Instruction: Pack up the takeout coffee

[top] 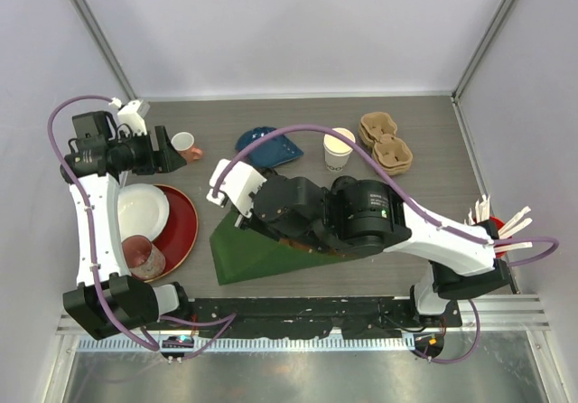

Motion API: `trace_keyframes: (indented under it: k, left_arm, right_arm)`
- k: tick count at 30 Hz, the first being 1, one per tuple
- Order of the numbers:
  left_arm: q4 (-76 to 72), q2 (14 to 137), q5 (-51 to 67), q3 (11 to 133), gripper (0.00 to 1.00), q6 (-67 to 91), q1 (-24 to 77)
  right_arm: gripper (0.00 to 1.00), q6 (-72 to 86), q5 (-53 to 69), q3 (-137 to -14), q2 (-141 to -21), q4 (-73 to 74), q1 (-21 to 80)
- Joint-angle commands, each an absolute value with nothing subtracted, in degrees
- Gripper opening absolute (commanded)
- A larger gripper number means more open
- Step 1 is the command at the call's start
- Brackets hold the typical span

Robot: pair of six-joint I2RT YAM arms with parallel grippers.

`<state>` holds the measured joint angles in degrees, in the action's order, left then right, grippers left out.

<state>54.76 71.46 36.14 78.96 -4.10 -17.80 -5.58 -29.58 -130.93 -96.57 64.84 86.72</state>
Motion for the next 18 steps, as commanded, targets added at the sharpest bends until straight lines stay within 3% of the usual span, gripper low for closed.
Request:
trace_keyframes:
  k: [1,5,12,18]
  left_arm:
    - [55.5,70.2,38.1,81.1,0.75,-5.5,-18.3]
    - [56.0,70.0,38.3,81.2,0.75,-5.8,-18.3]
    - [57.5,69.8,38.8,81.1,0.75,-7.6,-18.3]
    - [57.4,70.6,39.2,80.9,0.75,-7.7,-18.3]
  right_arm:
    - [0.01,-0.2,-30.1,-131.4,-98.1,66.2,87.1]
    - [0.01,1.6,-27.1,-130.2,-100.9,66.1,84.8]
    - [0.01,4.3,-9.5,-124.1,-104.0,62.4,75.6]
    - [0.01,3.4,-6.7,-127.1,-109.4,61.9,73.2]
